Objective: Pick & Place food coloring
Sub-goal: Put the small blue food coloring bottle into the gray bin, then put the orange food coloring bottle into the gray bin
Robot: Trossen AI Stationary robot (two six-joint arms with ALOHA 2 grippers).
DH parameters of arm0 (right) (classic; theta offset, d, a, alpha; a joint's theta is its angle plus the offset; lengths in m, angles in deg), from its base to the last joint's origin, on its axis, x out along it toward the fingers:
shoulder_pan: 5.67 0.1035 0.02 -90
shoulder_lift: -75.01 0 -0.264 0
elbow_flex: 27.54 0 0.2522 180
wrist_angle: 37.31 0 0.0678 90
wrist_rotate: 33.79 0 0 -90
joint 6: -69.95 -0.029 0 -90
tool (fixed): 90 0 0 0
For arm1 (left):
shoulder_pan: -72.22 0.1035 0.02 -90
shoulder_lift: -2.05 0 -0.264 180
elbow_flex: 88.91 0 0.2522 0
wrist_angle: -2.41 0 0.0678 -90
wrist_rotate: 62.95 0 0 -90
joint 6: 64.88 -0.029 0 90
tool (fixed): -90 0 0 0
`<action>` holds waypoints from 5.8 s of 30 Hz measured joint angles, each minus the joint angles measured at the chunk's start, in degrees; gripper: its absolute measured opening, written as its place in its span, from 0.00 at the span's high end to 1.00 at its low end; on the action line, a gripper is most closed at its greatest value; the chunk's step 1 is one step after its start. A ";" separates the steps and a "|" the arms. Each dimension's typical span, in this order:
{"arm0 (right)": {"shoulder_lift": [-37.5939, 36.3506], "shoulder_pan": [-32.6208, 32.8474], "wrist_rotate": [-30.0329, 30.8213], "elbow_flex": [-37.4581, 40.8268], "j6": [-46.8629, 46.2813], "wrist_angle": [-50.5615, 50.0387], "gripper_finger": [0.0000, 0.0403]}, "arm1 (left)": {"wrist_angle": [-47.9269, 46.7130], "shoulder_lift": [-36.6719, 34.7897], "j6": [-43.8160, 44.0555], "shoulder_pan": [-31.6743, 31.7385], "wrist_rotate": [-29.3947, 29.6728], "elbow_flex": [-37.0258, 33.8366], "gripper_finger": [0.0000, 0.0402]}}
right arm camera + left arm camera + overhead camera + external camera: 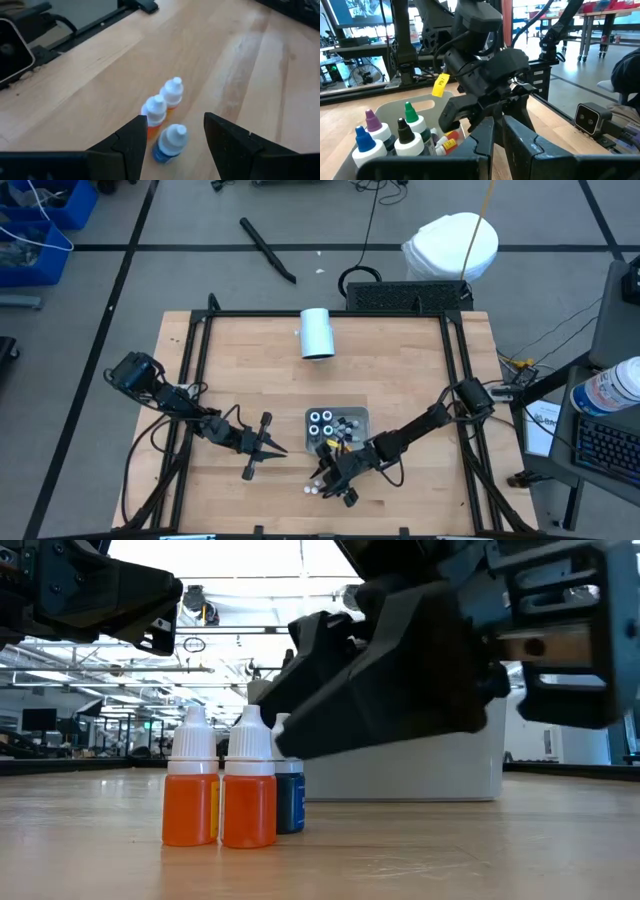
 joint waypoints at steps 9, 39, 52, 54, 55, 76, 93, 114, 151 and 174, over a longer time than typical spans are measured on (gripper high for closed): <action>-0.04 -0.01 -1.07 0.00 0.39 -2.29 0.62 | 0.02 0.00 -0.02 0.00 0.00 0.00 0.88; -11.79 2.17 3.08 -0.07 -1.74 -17.44 0.85 | -0.44 0.00 -0.04 0.00 0.05 0.00 0.88; -29.17 4.02 32.63 3.02 -7.86 -34.18 0.86 | -0.42 0.00 0.15 0.01 0.17 0.00 0.88; -30.68 2.59 32.93 6.53 -9.24 -32.65 0.86 | -0.39 0.00 0.13 0.00 0.17 0.00 0.88; -31.20 1.73 32.85 8.64 -9.76 -30.94 0.86 | -0.41 0.00 0.15 0.01 0.17 0.00 0.88; -31.13 -6.99 20.95 28.37 -12.08 -3.77 0.87 | -1.80 0.00 -0.07 0.01 0.20 0.02 0.88; -29.51 -7.01 20.93 28.35 -12.54 -3.60 0.87 | -1.70 0.00 -0.07 0.37 0.22 0.04 0.88; -29.51 -6.28 22.55 28.35 -15.14 3.87 0.71 | -2.17 0.00 0.18 0.59 0.22 0.04 0.88; -21.92 9.23 21.35 -12.86 -10.02 -11.45 1.00 | -3.13 0.01 4.19 5.25 0.29 0.04 0.88; -75.72 2.23 12.48 33.41 -10.81 -11.06 1.00 | -3.78 0.02 10.54 4.13 -0.26 0.09 0.88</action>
